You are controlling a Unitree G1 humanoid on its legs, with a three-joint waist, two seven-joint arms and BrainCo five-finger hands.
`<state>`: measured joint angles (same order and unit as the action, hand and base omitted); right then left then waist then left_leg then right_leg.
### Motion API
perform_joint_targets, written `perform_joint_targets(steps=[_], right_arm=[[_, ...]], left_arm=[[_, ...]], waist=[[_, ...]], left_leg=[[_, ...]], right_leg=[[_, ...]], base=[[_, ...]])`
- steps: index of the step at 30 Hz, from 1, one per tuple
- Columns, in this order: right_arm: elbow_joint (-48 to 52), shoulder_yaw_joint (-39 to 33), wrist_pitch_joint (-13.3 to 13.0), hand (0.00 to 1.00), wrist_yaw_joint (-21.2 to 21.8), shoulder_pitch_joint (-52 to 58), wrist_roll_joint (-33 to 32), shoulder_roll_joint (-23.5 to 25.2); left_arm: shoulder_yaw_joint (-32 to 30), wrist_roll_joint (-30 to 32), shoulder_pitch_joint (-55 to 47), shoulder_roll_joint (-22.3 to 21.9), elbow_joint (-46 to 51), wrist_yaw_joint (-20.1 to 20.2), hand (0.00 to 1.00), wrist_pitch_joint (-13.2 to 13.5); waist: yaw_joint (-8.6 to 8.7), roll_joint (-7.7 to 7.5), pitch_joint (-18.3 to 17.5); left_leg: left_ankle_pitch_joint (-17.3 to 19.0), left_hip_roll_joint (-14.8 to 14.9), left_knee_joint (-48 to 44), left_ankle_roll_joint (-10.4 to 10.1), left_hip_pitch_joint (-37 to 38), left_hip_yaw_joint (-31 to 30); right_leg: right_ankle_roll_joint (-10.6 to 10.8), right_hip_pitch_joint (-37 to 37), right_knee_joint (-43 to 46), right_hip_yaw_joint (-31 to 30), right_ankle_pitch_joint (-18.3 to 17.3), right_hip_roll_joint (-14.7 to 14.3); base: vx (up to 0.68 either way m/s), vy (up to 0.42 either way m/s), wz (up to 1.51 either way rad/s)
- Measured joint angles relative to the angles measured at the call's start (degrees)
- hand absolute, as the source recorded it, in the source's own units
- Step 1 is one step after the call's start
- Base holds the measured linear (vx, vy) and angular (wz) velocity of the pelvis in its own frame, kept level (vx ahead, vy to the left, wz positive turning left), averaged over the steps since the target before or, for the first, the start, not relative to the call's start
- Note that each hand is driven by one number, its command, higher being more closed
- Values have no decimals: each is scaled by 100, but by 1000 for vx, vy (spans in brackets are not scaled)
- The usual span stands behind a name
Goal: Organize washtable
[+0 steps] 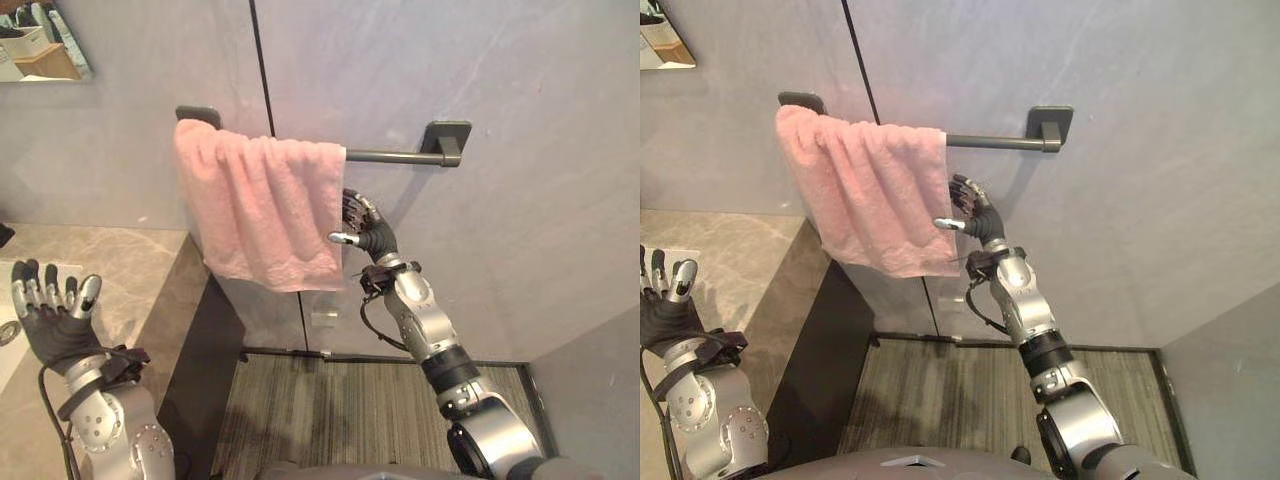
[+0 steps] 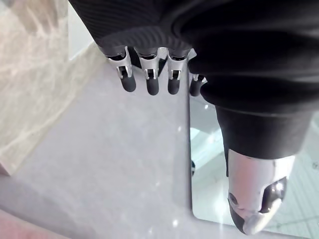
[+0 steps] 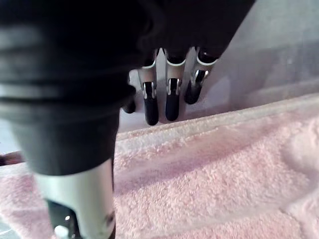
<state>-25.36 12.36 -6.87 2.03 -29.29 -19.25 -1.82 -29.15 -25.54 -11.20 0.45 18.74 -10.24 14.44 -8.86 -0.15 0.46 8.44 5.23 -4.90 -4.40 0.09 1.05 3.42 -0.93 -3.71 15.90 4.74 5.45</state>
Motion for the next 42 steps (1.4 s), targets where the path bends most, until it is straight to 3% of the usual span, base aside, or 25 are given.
perform_joint_targets(steps=[6, 7, 16, 20, 36, 42], right_arm=[[-223, -8, 4, 0, -106, -481, -220, -45], [-249, 16, 7, 100, -89, -526, -223, -43], [-830, 281, 133, 100, -60, -887, -440, 50], [-859, 312, 154, 100, -75, -1087, -440, 52], [-812, 279, 156, 100, -75, -1108, -424, 58], [-112, -205, 220, 100, -94, -539, -371, -54]], left_arm=[[253, 0, 55, 56, 220, 14, 0, -5], [296, -1, 64, 56, 224, 25, 0, -6], [447, -18, 84, 255, 483, 86, 0, -11], [445, -18, 151, 286, 486, 81, 0, -12], [448, 6, 174, 286, 486, 76, 0, -26], [542, 241, 180, 416, 477, 78, 0, -74]], waist=[[-90, -62, 278], [-120, -57, 308], [-282, -118, 441], [-283, -136, 578], [-265, -137, 584], [-241, -146, 593]], left_leg=[[-5, 2, -16, -7, -85, -45], [-6, 2, -17, -8, -101, -65], [-29, -7, -33, -16, -188, -171], [-61, -7, -30, -26, -247, -219], [-85, -5, -39, -40, -245, -149], [-79, -4, -38, -36, -218, -41]], right_leg=[[-13, -48, -6, 40, 10, -1], [-16, -50, -11, 50, 13, -1], [-25, -51, -107, 76, 115, 1], [-25, -60, -107, 88, 115, 1], [-29, -122, -106, 41, 123, -1], [-31, -156, -105, -56, 141, 0]], base=[[7, -3, 4], [22, -1, 6], [5, 5, 6], [-31, -2, 6], [-2, 0, 0], [-3, 4, -8]])
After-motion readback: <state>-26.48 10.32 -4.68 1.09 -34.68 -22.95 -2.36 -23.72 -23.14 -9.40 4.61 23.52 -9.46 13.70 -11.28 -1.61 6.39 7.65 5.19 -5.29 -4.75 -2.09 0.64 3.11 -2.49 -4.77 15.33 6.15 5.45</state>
